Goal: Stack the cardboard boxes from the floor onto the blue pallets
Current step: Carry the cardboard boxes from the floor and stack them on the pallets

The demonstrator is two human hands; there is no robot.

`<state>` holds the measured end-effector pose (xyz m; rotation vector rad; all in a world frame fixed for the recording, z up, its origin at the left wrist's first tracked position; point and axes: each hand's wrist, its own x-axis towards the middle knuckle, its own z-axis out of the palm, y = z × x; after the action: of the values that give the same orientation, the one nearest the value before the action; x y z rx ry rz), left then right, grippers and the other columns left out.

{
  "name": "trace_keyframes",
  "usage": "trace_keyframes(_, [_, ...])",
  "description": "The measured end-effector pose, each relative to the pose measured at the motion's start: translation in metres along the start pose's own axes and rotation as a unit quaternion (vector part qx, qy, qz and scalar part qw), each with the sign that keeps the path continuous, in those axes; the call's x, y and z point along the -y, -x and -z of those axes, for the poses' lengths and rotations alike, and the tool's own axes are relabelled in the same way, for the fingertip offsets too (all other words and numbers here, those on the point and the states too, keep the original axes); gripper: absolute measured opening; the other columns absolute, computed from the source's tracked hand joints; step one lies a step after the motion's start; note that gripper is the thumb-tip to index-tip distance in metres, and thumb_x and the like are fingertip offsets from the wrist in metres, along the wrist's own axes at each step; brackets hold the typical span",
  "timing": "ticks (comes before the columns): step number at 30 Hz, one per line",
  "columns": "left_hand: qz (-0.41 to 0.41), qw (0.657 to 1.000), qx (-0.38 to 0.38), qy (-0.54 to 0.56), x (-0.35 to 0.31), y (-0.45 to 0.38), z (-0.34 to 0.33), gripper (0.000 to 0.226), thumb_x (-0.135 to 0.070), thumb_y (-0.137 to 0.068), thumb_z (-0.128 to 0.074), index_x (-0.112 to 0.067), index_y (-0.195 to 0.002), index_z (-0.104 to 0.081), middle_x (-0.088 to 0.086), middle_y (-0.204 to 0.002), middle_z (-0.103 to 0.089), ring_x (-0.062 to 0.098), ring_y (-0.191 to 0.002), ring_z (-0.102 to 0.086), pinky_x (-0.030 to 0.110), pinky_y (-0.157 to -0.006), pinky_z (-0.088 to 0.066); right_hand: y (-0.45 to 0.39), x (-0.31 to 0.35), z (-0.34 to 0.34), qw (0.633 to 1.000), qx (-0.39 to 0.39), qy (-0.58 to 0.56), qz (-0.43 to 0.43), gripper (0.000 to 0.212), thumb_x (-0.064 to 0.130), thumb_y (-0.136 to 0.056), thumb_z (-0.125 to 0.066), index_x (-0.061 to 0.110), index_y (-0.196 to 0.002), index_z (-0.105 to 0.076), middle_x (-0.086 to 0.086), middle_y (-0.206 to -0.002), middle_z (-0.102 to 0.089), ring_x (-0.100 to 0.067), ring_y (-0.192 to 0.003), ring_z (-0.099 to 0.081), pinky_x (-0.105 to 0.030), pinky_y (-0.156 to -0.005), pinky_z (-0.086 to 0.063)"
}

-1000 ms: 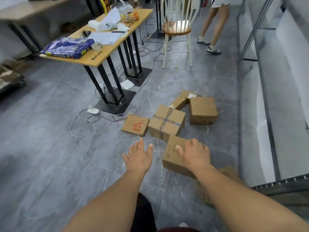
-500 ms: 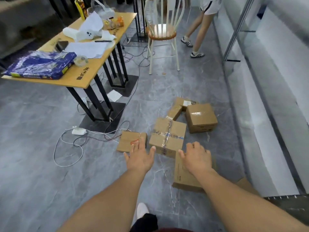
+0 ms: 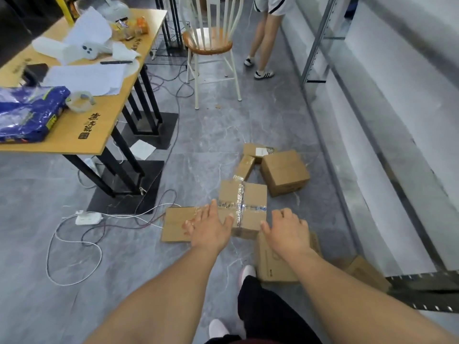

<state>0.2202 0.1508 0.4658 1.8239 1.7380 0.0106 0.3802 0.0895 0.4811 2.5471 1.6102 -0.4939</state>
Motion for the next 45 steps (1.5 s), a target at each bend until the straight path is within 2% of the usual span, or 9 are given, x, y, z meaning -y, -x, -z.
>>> trace_keyframes(9, [-0.029,0.999,0.029,-0.03,-0.048,-0.067,0.01,0.067,-0.054,-0.094,-0.029,-0.024,-0.15,-0.007,0.001,-0.157,-0.013,0.02,-0.145,-0.008,0.047,-0.115,-0.004,-0.066,-0.018,0.009,0.999,-0.005,-0.03,-0.037,0.047,0.049,-0.094,-0.031,0.017,-0.122,-0.049,-0.005,-0.122,-0.05,-0.022,-0.114,-0.048,-0.04,-0.095,-0.035])
trace_keyframes(14, [-0.051,0.996,0.061,-0.045,-0.111,-0.127,-0.009,0.067,-0.052,-0.094,-0.03,-0.023,-0.15,-0.005,0.001,-0.157,-0.013,0.02,-0.145,-0.007,0.046,-0.115,-0.001,-0.135,-0.057,0.018,0.997,0.001,-0.043,-0.065,0.046,0.05,-0.094,-0.032,0.017,-0.123,-0.048,-0.005,-0.124,-0.05,-0.023,-0.116,-0.048,-0.04,-0.094,-0.035])
trace_keyframes(24, [-0.09,0.988,0.104,-0.071,-0.247,-0.26,-0.067,0.067,-0.05,-0.095,-0.032,-0.021,-0.15,-0.006,0.003,-0.157,-0.015,0.021,-0.144,-0.013,0.045,-0.117,-0.011,-0.289,-0.148,0.029,0.99,0.015,-0.068,-0.121,0.047,0.053,-0.092,-0.034,0.017,-0.119,-0.051,-0.005,-0.121,-0.052,-0.024,-0.114,-0.049,-0.04,-0.091,-0.037])
trace_keyframes(32, [-0.112,0.978,0.142,-0.104,-0.266,-0.343,-0.1,0.067,-0.046,-0.096,-0.034,-0.017,-0.15,-0.008,0.006,-0.156,-0.017,0.021,-0.144,-0.015,0.038,-0.117,-0.014,-0.368,-0.168,0.003,0.977,0.043,-0.116,-0.173,0.047,0.05,-0.093,-0.037,0.012,-0.12,-0.05,-0.008,-0.12,-0.051,-0.026,-0.112,-0.05,-0.039,-0.089,-0.039])
trace_keyframes(36, [-0.124,0.968,0.173,-0.135,-0.269,-0.384,-0.112,0.067,-0.045,-0.095,-0.037,-0.016,-0.149,-0.01,0.007,-0.156,-0.02,0.022,-0.143,-0.018,0.035,-0.117,-0.015,-0.395,-0.162,-0.012,0.956,0.067,-0.186,-0.215,0.043,0.043,-0.095,-0.04,0.009,-0.12,-0.047,-0.01,-0.121,-0.047,-0.027,-0.114,-0.046,-0.037,-0.086,-0.042])
trace_keyframes(40, [-0.17,0.95,0.208,-0.157,-0.275,-0.425,-0.125,0.062,-0.041,-0.092,-0.045,-0.015,-0.144,-0.025,0.01,-0.144,-0.04,0.027,-0.133,-0.036,0.042,-0.109,-0.031,-0.42,-0.148,-0.027,0.929,0.082,-0.226,-0.28,0.042,0.039,-0.095,-0.042,0.007,-0.122,-0.044,-0.011,-0.125,-0.045,-0.027,-0.116,-0.045,-0.036,-0.087,-0.043])
trace_keyframes(45, [-0.238,0.922,0.235,-0.197,-0.276,-0.489,-0.15,0.071,-0.041,-0.092,-0.046,-0.014,-0.148,-0.013,0.008,-0.152,-0.028,0.024,-0.138,-0.029,0.039,-0.112,-0.026,-0.46,-0.133,-0.058,0.882,0.063,-0.282,-0.372,0.046,0.04,-0.094,-0.045,0.007,-0.126,-0.043,-0.009,-0.124,-0.047,-0.025,-0.115,-0.047,-0.034,-0.088,-0.044])
